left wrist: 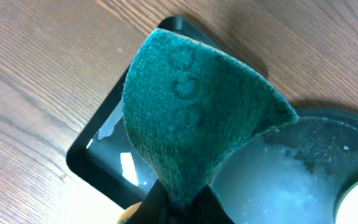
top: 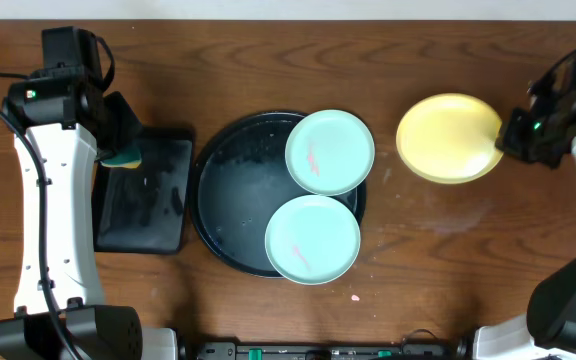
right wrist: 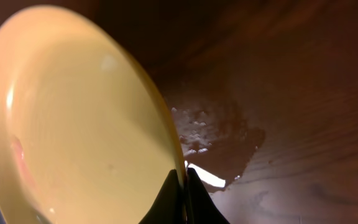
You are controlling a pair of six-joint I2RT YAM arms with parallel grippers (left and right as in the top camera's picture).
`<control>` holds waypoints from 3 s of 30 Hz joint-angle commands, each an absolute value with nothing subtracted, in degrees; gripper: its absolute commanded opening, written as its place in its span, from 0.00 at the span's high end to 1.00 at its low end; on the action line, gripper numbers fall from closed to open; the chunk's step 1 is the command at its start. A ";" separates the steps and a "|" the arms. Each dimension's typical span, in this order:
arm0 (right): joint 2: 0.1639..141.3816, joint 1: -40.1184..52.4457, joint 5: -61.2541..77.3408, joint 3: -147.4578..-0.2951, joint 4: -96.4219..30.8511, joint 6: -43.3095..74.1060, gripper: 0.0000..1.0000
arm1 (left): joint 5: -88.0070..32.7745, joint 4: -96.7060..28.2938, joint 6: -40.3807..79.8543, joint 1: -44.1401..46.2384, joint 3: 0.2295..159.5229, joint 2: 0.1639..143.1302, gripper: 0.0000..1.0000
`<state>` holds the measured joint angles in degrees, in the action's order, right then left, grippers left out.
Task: Clean dirty plates on tray and stack at the side
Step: 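Lift the yellow plate with the right gripper and place it right of tray, then return right gripper to tray and grasp the lower green plate rim, then scrub the green plate with the sponge in the left gripper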
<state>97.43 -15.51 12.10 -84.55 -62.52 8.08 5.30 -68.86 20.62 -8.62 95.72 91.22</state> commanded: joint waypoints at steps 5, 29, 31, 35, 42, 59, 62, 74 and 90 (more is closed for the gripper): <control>97.01 -15.46 10.98 -65.23 -44.99 7.18 0.99 | 6.02 -68.97 20.69 -8.93 95.74 90.63 0.93; 97.27 3.66 25.08 -71.44 -58.33 2.87 0.56 | 6.02 -68.97 20.69 -8.93 95.74 90.63 0.92; 97.65 7.77 24.75 -71.44 -58.63 2.90 0.53 | 6.02 -68.97 20.69 -8.93 95.74 90.63 0.92; 99.42 14.26 23.83 -71.44 -58.92 3.57 0.47 | 6.02 -68.97 20.69 -8.93 95.74 90.63 0.93; 107.68 22.85 23.79 -71.44 -59.33 5.65 0.53 | 6.02 -68.97 20.67 -8.93 95.74 90.63 0.93; 109.82 31.64 23.90 -72.97 -51.13 10.02 0.99 | 6.00 -68.97 20.69 -8.93 95.74 90.63 0.93; 109.82 33.12 22.94 -74.94 -47.18 13.19 0.99 | 6.00 -68.97 20.71 -8.93 95.74 90.63 0.92; 109.84 41.01 2.81 -75.77 -31.90 28.71 0.99 | 5.98 -68.93 20.71 -8.93 93.49 90.67 0.93; 112.64 42.59 3.27 -75.77 -32.10 28.71 0.82 | 1.43 -68.55 20.71 -8.51 92.84 90.67 0.93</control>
